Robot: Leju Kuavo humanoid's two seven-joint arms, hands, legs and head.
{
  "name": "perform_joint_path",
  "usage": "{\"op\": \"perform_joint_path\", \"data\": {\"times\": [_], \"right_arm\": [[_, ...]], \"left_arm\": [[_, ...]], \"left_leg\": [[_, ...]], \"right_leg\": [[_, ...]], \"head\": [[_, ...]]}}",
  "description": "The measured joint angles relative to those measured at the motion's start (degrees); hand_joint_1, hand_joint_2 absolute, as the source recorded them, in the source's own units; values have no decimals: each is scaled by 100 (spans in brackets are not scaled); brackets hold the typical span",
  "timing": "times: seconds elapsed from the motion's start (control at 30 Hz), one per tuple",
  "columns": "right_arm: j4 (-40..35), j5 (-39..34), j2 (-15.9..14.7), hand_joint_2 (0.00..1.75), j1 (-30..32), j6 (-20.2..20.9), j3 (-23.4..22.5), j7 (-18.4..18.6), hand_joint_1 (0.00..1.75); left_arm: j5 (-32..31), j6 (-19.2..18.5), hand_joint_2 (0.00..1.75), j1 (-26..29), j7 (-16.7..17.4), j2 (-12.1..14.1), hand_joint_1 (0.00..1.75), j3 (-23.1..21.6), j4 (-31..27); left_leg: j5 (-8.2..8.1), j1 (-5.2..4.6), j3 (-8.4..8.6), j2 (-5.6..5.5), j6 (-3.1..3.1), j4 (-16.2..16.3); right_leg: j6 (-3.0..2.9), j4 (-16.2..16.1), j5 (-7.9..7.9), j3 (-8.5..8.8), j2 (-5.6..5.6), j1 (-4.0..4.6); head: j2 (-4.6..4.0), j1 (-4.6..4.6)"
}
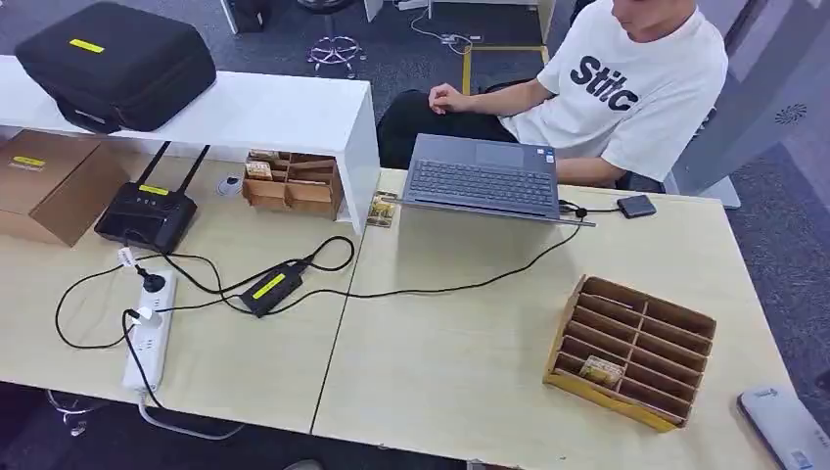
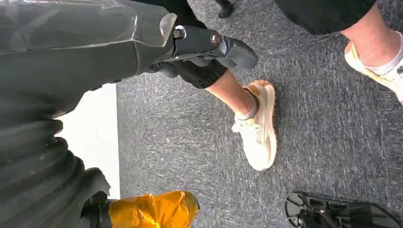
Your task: Pass the card to the sensor for recognition and then transmit it.
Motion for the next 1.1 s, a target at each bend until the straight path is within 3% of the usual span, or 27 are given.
{"op": "perform_joint_path", "data": {"times": [0.43, 0.73, 0.8, 0.9, 1.1], "right_arm": [[442, -409, -236, 175, -289, 127, 767, -302, 175], [582, -534, -330, 175, -377, 84, 995, -302, 175], [577, -568, -359, 175, -358, -79, 1034, -295, 175], [391, -323, -341, 175, -257, -801, 1058, -240, 175], [-726, 601, 59, 175, -145, -2171, 813, -2, 175]], "left_arm": [[-72, -15, 175, -8, -22, 22, 0, 2, 0], [-90, -17, 175, -6, -33, 28, 0, 4, 0], [-96, -15, 175, -7, -35, 28, 0, 24, 0], [-88, 2, 175, -5, -33, 24, 0, 70, 0], [-85, 77, 175, -8, 15, -22, 0, 153, 0]], "left_leg": [[0, 1, 2, 0, 0, 0], [0, 0, 5, -1, 0, 0], [0, 0, 4, -1, 0, 0], [0, -2, 3, -1, 0, 0], [1, 1, 5, 1, -1, -1]], "right_leg": [[0, -1, 0, 1, 0, 1], [0, -1, 0, 6, -1, 0], [0, -1, 0, 5, -1, -1], [0, 0, 0, 4, -1, -2], [-1, 3, -1, 1, 2, 1]], "head": [[0, 0], [0, 2], [0, 2], [0, 0], [0, -2]]}}
